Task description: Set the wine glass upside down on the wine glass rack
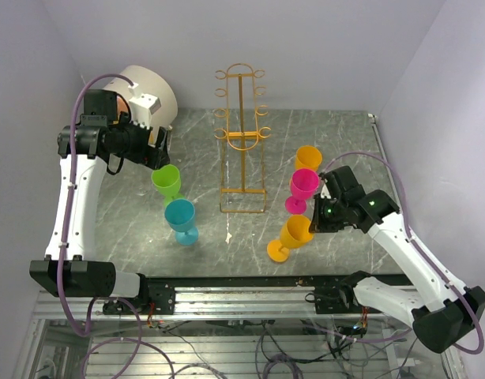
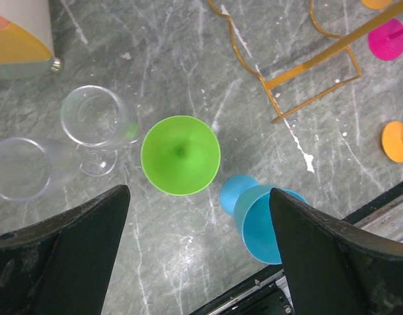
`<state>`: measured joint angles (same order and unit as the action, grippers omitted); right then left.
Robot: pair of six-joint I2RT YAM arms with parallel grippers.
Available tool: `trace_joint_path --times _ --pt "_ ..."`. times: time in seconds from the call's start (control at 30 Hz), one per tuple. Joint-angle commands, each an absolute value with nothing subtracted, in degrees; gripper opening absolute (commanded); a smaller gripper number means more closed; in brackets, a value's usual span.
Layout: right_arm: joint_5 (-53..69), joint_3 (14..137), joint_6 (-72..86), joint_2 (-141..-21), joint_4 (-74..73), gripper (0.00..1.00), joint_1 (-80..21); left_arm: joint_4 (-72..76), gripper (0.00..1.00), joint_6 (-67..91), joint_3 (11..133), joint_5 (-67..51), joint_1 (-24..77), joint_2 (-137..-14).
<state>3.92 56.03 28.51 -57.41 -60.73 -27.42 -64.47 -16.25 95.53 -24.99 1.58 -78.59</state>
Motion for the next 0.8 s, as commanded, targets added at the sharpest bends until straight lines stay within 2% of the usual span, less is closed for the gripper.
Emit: trace_joint_path --times 0.0,0.07,0.2,0.33,0.47,0.6,0.67,0.77 --pt "1.41 59.87 28.3 -58.09 -63.17 0.0 -27.9 -62.34 0.98 -14.72 96.19 -19.51 2.07 -77.52" --pt "0.8 63.41 27.48 -57.99 -64.71 0.0 -27.9 -62.96 0.98 -13.91 98.23 -16.87 2.07 -77.6" --pt "1.95 75.95 26.18 -58.39 -67.47 0.0 -27.91 -68.07 1.0 -11.43 112.43 -15.52 2.04 -79.2" --pt "14.03 85.8 25.11 -60.19 -64.4 0.0 -27.95 -67.56 1.0 -4.32 122.98 -16.01 2.08 -78.09" --pt "24.0 93.53 26.02 -62.27 -58.15 0.0 -27.95 -63.65 1.0 4.92 125.26 -15.9 1.41 -76.19" --pt "29.65 103.54 26.79 -65.27 -48.62 0.0 -27.95 -59.02 1.0 12.38 120.47 -18.61 0.88 -74.32" --pt "31.12 107.17 27.53 -66.63 -42.02 0.0 -27.94 -56.57 1.0 15.89 118.16 -23.82 -0.96 -73.55" --pt "29.63 105.69 30.22 -66.64 -28.2 0.0 -27.9 -52.97 1.0 22.7 117.12 -35.12 -1.87 -73.47"
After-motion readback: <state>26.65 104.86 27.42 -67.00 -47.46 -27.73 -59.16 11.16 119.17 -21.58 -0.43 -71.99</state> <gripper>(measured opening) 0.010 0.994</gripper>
